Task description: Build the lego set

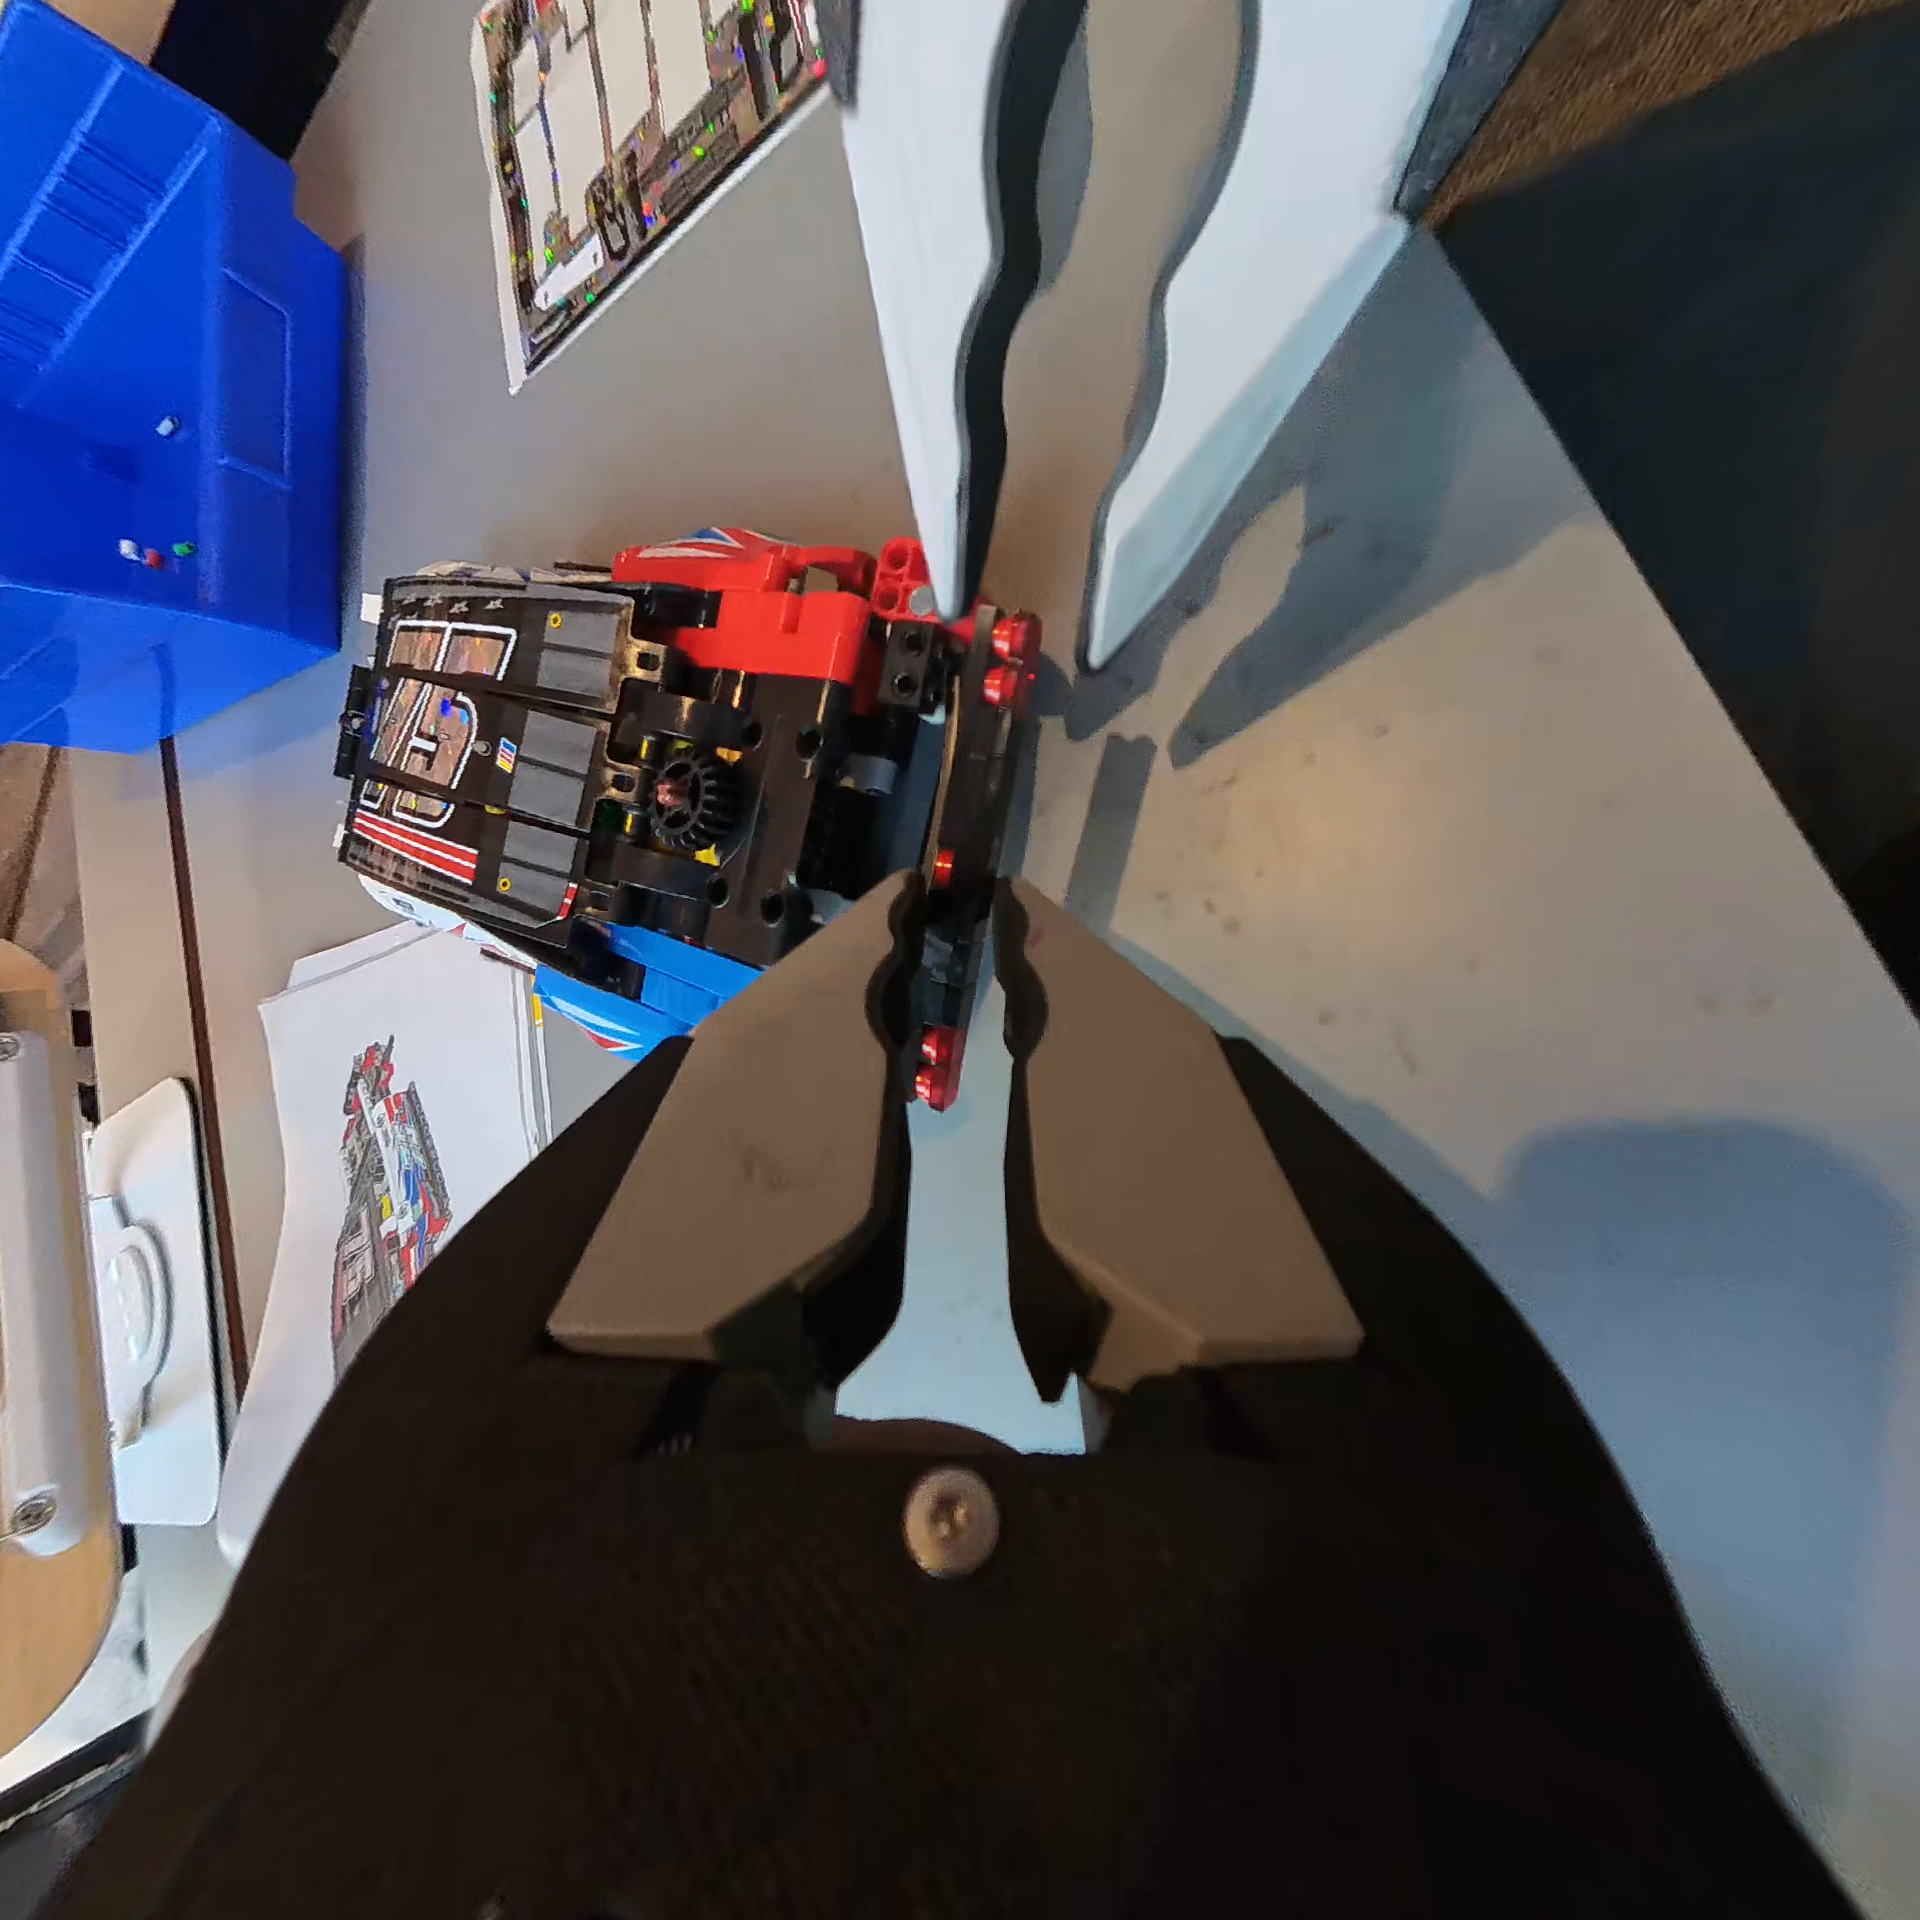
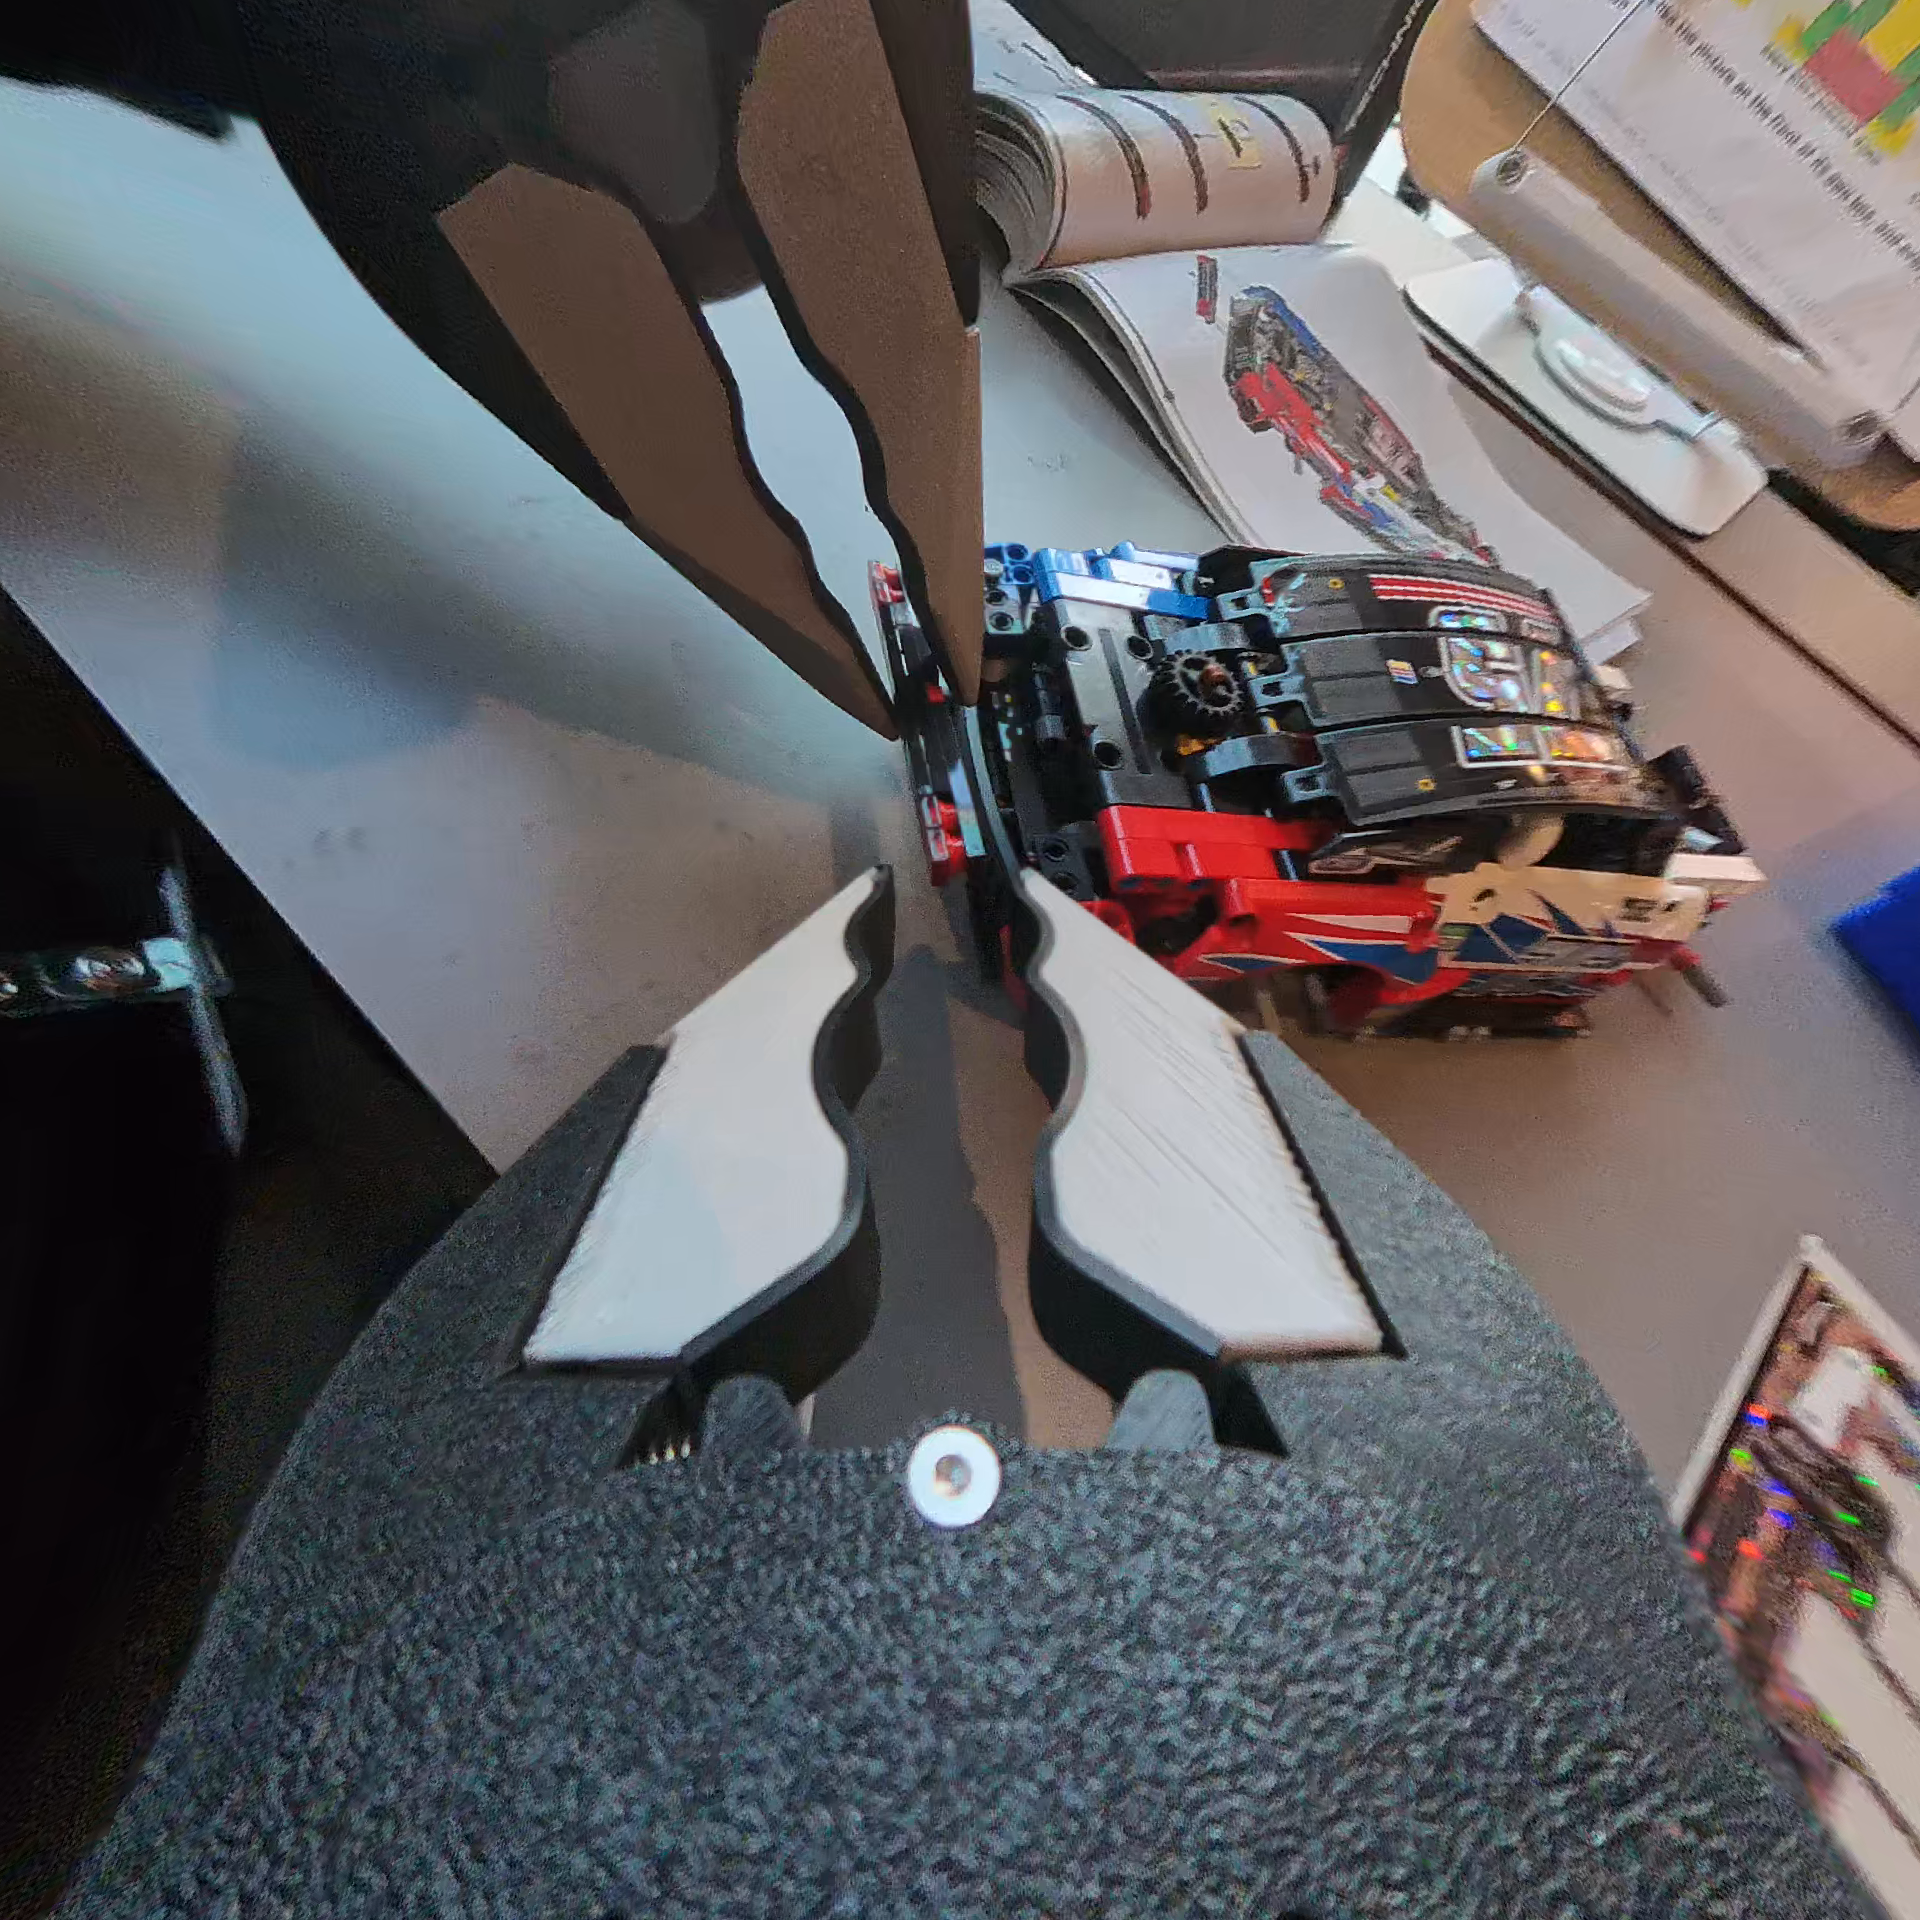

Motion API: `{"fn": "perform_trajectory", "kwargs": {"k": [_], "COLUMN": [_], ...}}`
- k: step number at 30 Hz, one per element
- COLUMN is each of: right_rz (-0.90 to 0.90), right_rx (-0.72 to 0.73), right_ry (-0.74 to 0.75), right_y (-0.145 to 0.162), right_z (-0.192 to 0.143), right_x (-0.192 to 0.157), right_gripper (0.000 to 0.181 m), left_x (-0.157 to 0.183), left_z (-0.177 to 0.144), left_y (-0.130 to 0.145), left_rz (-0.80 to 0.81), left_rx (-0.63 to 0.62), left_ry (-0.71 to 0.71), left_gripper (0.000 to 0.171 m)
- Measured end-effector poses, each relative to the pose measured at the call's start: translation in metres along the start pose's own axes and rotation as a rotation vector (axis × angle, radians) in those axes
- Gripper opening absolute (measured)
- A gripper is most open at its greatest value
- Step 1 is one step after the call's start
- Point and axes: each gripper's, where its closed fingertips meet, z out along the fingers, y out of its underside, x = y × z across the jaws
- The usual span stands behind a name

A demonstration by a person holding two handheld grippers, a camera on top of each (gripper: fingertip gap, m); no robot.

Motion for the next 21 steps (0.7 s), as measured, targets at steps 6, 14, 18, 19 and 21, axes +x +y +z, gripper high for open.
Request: {"fn": "perform_trajectory", "kwargs": {"k": [6, 14, 18, 19, 21], "right_rz": [-0.067, -0.036, 0.010, 0.047, 0.109], "right_rx": [-0.065, -0.040, -0.055, -0.046, -0.044], "right_ry": [0.046, 0.009, -0.029, -0.042, -0.052], "right_y": [0.011, 0.003, 0.008, 0.007, 0.009], "right_z": [-0.003, -0.004, 0.000, 0.000, 0.000], "right_x": [0.008, 0.016, 0.018, 0.018, 0.020], "right_gripper": [0.028, 0.027, 0.034, 0.038, 0.044], "left_x": [-0.006, -0.008, -0.008, -0.009, -0.012], "left_z": [0.004, 0.009, 0.008, 0.008, 0.007], "left_y": [0.007, 0.006, 0.005, 0.004, 0.005], "left_rz": [0.157, 0.163, 0.163, 0.160, 0.141], "left_rx": [-0.110, -0.136, -0.132, -0.127, -0.126], "left_ry": [-0.079, -0.112, -0.126, -0.134, -0.147], "left_gripper": [0.009, 0.009, 0.009, 0.009, 0.009]}}
